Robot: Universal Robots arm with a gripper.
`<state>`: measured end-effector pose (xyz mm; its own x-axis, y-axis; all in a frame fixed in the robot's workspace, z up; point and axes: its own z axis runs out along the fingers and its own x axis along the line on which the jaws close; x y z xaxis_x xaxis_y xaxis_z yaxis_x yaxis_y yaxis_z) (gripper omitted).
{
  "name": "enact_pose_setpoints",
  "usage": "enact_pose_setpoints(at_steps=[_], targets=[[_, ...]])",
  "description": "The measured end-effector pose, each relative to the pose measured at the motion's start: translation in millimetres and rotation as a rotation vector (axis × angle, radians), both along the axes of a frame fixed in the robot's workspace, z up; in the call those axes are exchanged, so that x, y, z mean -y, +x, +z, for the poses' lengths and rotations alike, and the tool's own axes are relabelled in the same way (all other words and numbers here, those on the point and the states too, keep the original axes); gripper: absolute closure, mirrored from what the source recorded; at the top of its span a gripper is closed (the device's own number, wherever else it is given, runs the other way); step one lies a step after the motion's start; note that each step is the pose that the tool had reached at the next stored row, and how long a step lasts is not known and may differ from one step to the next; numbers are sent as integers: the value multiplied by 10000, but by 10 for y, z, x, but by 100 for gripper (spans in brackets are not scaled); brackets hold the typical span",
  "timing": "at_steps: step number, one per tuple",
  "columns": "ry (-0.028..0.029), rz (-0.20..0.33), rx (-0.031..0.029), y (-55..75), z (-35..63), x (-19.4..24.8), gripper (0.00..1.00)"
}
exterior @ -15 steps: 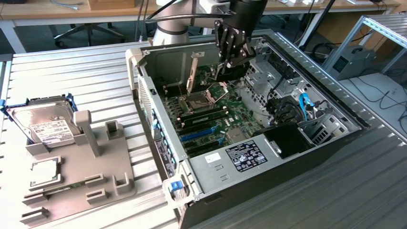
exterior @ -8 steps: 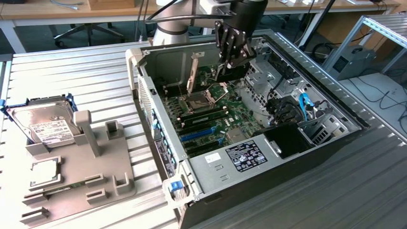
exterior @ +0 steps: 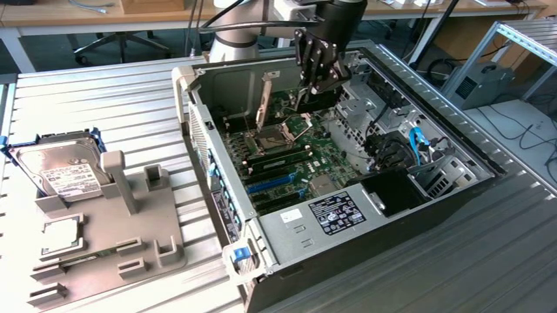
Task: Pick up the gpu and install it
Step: 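Insert the gpu into the slot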
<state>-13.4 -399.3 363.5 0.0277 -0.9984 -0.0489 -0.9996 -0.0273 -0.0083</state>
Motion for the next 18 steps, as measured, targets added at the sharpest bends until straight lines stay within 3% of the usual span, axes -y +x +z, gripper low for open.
enact_pose_setpoints(at_steps=[18], targets=[[0,0,0,0,-8,55,74]])
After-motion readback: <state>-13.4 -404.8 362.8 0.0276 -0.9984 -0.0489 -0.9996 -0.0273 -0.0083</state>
